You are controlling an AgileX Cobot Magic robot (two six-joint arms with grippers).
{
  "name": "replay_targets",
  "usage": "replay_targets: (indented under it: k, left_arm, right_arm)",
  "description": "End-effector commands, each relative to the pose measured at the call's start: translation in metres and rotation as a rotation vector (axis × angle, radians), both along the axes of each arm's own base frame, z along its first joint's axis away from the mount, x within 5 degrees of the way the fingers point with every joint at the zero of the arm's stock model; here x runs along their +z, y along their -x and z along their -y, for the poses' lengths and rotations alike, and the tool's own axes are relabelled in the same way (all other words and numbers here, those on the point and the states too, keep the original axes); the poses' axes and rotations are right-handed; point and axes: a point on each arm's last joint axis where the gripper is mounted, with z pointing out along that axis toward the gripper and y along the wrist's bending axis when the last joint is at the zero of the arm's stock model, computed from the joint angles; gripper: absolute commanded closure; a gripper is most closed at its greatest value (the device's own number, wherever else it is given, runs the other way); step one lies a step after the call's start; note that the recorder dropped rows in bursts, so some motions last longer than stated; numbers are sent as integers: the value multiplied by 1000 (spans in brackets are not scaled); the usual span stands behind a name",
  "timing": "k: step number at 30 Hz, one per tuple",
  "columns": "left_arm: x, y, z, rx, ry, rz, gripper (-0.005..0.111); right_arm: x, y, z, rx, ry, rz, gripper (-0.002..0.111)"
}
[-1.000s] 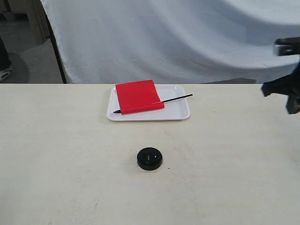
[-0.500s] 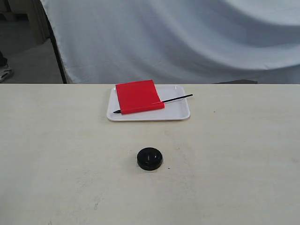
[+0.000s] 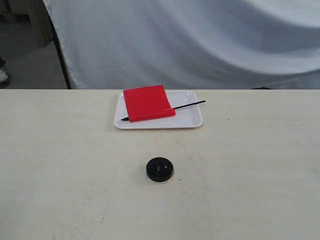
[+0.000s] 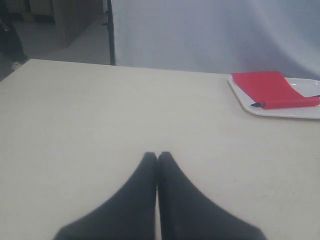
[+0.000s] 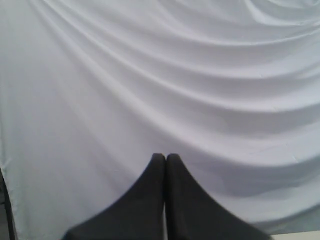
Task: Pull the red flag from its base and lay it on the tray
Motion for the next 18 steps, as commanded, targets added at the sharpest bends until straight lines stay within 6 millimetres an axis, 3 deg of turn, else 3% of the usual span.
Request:
replay_targets:
  k: [1, 11, 18]
  left_arm:
    - [0, 0, 0, -6, -4, 5, 107]
    - [0, 0, 0, -6, -4, 5, 107]
    - [0, 0, 0, -6, -4, 5, 107]
  right_arm:
    - [-8, -3, 0, 18, -43, -8, 109]
    - [-87, -27, 1, 13, -64, -167, 109]
    - [-103, -27, 1, 6, 4, -346, 109]
